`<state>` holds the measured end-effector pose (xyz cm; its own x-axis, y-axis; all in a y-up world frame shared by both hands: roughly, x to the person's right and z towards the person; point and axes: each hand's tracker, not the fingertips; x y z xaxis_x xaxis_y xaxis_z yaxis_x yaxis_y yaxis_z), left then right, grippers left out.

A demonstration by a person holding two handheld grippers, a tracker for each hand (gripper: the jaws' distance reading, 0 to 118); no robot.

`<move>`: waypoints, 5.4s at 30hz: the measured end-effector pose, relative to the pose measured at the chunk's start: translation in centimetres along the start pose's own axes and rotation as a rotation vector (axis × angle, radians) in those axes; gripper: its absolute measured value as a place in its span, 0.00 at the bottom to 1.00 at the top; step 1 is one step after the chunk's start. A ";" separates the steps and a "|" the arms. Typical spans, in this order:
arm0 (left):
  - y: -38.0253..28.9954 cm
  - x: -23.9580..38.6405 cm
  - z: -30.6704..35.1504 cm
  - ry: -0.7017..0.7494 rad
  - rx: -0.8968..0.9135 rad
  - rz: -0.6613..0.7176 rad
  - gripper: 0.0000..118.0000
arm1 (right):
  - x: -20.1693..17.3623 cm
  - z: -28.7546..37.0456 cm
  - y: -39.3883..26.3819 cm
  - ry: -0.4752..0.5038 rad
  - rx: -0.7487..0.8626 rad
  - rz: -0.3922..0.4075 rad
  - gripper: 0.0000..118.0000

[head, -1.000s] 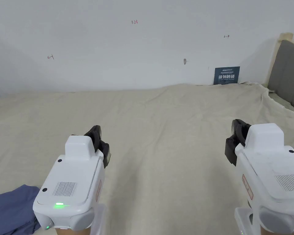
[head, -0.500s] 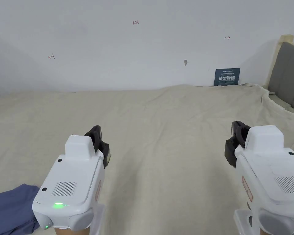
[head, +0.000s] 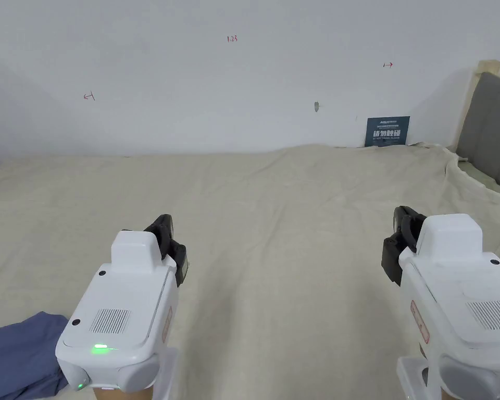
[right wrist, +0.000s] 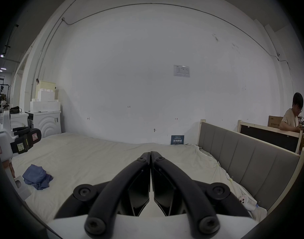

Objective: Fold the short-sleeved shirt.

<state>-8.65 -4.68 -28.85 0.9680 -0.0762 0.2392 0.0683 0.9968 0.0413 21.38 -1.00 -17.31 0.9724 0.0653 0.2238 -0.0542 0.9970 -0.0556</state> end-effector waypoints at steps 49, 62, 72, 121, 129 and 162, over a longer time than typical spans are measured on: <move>0.1 -0.8 0.5 0.028 0.024 0.051 1.00 | -0.3 0.7 0.8 -0.005 0.005 -0.029 0.99; 0.0 -0.7 0.6 0.032 0.026 0.043 1.00 | -0.8 1.2 1.4 -0.005 0.008 -0.026 0.99; 0.1 -0.8 0.6 0.037 0.026 0.043 1.00 | -0.5 0.8 0.9 -0.002 0.009 -0.027 0.99; 0.4 -0.6 0.4 0.029 0.030 0.025 1.00 | 0.1 -0.7 -0.5 -0.004 -0.009 -0.015 0.99; 0.4 -0.7 0.5 0.029 0.033 0.028 1.00 | 0.0 -0.9 -0.3 -0.014 -0.046 -0.013 0.99; 0.7 -1.6 0.7 0.039 0.044 0.052 1.00 | 0.7 -1.4 3.0 -0.141 -0.453 -0.290 0.98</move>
<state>-10.36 -3.91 -28.55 0.9786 -0.0224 0.2044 0.0077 0.9973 0.0726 22.26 1.96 -18.66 0.8915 -0.1728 0.4189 0.3442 0.8594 -0.3781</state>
